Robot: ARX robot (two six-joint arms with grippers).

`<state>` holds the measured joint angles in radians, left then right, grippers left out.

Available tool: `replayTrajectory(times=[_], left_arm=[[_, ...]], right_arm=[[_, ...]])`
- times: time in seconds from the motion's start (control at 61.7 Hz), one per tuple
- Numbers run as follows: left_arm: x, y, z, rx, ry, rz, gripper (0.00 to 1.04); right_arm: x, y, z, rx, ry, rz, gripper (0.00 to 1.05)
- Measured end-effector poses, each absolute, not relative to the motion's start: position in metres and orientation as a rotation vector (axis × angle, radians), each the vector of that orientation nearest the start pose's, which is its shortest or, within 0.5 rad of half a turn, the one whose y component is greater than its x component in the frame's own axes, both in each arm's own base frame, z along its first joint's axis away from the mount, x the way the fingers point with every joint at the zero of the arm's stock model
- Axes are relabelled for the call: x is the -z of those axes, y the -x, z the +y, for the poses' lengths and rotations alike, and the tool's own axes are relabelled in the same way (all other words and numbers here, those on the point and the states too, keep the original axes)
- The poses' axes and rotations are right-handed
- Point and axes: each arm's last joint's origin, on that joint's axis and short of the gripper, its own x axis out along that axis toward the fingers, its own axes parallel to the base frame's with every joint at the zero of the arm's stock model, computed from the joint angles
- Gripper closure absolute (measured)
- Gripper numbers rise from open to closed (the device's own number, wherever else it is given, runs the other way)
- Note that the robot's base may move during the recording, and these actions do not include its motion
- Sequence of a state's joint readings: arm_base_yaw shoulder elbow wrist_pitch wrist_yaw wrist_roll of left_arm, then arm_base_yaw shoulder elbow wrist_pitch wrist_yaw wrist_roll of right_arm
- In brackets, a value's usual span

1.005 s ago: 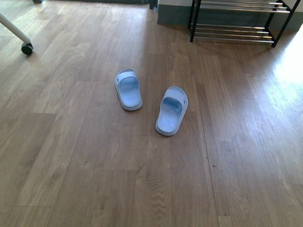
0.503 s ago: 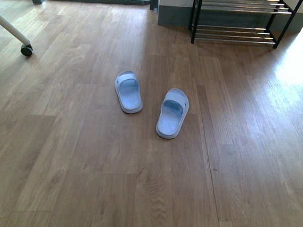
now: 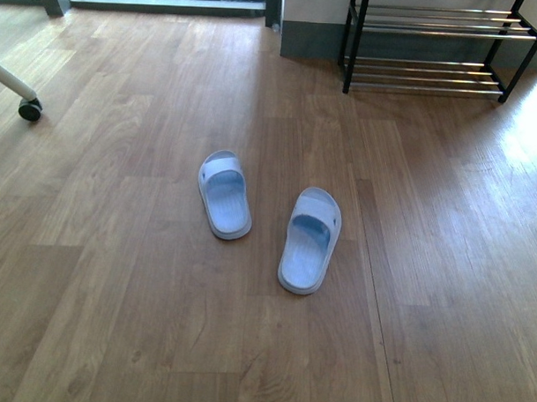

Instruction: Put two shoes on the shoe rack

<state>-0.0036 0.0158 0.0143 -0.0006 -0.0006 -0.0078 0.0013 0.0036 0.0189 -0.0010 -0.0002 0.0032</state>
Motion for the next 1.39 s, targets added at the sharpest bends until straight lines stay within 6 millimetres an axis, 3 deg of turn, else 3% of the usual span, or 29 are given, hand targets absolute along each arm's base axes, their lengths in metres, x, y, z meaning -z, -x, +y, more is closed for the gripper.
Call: replayTrajectory(times=[1.346,1.395], left_arm=[[-0.1671,-0.0978,-0.0003,0.003,0.008,0.002,0.09],[-0.1656,-0.0984,0.0002,-0.057,0.045,0.043,0.09]], right_arm=[[-0.1696,-0.0967,0.0001,0.001,-0.003,-0.014,0.09],[-0.1695,-0.0968,0.0001,0.001,-0.003,-0.014,0.09]])
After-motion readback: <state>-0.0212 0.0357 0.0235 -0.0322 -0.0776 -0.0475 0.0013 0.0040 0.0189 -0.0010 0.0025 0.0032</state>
